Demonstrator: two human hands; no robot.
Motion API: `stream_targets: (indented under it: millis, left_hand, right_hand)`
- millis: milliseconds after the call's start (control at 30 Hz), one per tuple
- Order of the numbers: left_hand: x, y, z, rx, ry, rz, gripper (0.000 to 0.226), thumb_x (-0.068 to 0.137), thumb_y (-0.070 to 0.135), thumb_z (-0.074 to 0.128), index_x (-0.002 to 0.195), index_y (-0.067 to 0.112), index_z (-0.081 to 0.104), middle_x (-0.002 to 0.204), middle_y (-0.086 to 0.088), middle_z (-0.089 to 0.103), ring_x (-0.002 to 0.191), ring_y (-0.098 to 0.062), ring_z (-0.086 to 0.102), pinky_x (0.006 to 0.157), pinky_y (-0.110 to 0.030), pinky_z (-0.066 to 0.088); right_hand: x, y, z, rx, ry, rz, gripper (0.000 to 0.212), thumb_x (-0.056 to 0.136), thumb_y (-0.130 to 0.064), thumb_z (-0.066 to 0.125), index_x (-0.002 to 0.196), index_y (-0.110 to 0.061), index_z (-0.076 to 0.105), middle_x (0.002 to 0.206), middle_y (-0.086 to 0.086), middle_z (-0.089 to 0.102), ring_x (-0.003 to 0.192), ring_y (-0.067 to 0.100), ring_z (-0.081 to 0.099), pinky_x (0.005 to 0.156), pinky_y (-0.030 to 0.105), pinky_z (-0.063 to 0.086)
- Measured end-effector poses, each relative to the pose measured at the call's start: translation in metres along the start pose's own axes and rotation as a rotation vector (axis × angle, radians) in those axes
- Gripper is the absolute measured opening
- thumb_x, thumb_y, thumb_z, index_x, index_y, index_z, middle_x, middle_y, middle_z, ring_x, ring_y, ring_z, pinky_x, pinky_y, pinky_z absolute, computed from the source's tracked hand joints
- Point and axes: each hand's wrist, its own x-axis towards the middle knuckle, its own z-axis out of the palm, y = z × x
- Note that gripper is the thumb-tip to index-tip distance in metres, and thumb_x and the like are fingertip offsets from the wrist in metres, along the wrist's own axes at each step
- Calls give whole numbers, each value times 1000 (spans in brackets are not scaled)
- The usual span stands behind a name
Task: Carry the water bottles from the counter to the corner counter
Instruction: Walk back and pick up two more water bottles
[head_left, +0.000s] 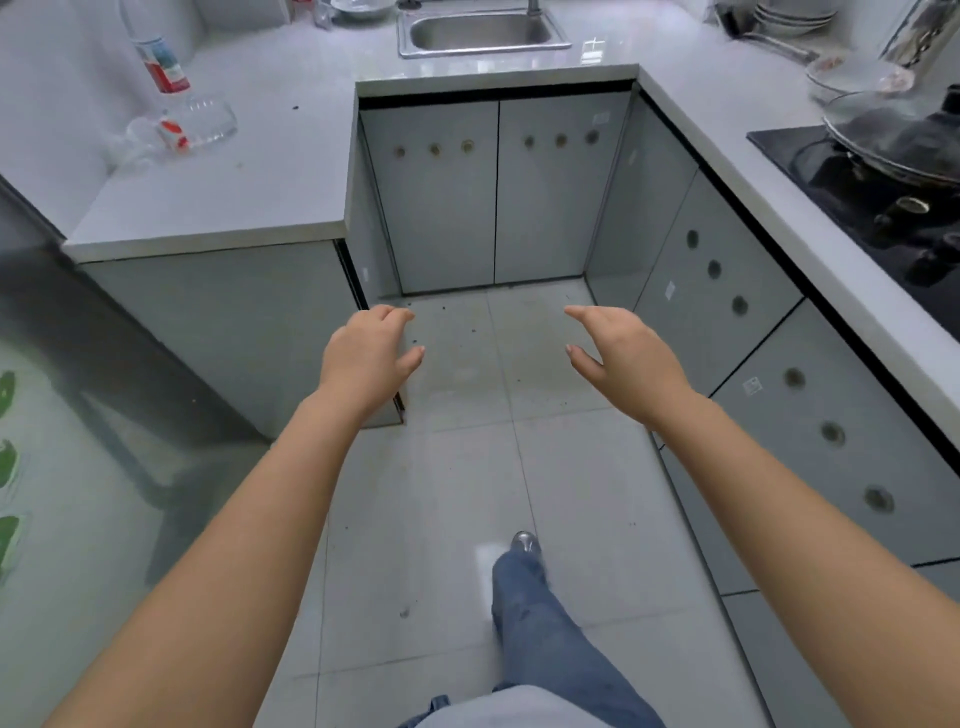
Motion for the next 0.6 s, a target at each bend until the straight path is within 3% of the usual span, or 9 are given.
stream_targets:
  millis: [200, 433, 600]
  left_hand:
    - [107, 22, 0, -34, 28, -55, 46, 92, 31, 53, 135, 13, 47, 140, -5, 50, 129, -24, 43, 97, -39, 40]
    - [198, 25, 3, -65, 80, -115, 43, 91, 30, 54, 131, 14, 50, 134, -5, 55, 119, -25, 50, 92, -38, 43]
    - [256, 13, 7, -77, 84, -157, 47, 92, 30, 53, 135, 15, 46, 139, -5, 51, 126, -24, 46, 95, -39, 42]
  right_hand:
    - [108, 52, -14, -10, -20, -38, 43, 91, -23, 47, 131, -9, 41, 130, 11, 53, 122, 27, 43, 96, 37, 37]
    - [204, 85, -13, 15, -68, -105, 42, 91, -23, 46, 131, -10, 41, 131, 9, 52, 124, 26, 41, 98, 33, 35]
    - [267, 98, -4, 25, -93, -143, 42, 91, -22, 47, 131, -9, 41, 131, 10, 52, 125, 26, 41, 99, 33, 34]
